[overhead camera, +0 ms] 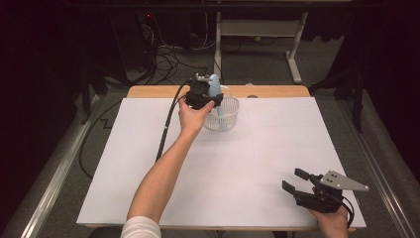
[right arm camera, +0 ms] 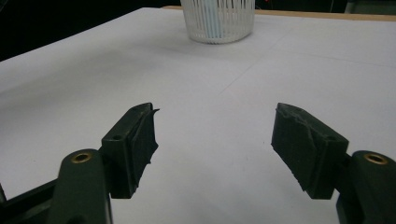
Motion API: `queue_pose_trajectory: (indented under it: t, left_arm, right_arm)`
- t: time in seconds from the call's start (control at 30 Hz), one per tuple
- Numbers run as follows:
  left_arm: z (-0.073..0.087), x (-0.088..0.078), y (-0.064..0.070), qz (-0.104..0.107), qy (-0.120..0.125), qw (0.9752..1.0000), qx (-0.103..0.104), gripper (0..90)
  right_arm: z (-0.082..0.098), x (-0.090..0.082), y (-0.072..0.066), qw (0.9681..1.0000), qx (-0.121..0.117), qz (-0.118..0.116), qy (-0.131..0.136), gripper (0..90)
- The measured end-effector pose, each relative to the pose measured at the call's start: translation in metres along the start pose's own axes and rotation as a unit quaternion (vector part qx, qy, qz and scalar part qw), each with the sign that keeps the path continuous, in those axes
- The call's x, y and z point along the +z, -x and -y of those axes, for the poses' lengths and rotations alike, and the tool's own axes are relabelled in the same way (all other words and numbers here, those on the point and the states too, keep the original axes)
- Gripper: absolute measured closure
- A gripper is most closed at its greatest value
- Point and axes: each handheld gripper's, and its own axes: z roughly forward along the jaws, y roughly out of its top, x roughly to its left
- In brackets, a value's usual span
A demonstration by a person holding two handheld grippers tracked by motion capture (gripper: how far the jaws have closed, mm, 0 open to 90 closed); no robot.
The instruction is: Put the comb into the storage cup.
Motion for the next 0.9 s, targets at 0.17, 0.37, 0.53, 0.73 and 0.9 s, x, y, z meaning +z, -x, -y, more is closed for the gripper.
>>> queue_pose_trajectory:
  t: [0.17, 0.37, 0.53, 0.73, 0.9]
  left_arm:
    - [0.0009, -0.0019, -0.0012, -0.003, 0.000, 1.0000, 0.006, 43.3]
    - [0.0005, -0.0025, 0.0019, -0.002, 0.001, 0.9997, 0.024, 42.9]
    - [0.0010, -0.0024, 0.0034, -0.009, 0.002, 0.9994, 0.032, 41.8]
    - [0.0011, -0.0019, 0.0024, -0.009, 0.001, 0.9997, 0.023, 37.3]
    - [0.0017, -0.0031, -0.0007, -0.011, -0.008, 0.9997, 0.022, 30.9]
  right_arm:
    - [-0.0001, 0.0004, 0.0004, 1.0000, -0.002, 0.000, -0.001, 31.0]
    - [-0.0005, 0.0013, 0.0000, 1.0000, -0.004, 0.000, -0.002, 31.1]
    - [-0.0006, 0.0018, 0.0011, 1.0000, -0.001, -0.001, -0.003, 31.1]
    - [-0.0008, 0.0021, 0.0005, 1.0000, -0.002, -0.004, -0.002, 31.1]
    - [-0.0008, 0.0023, 0.0006, 1.0000, -0.003, -0.004, -0.003, 31.1]
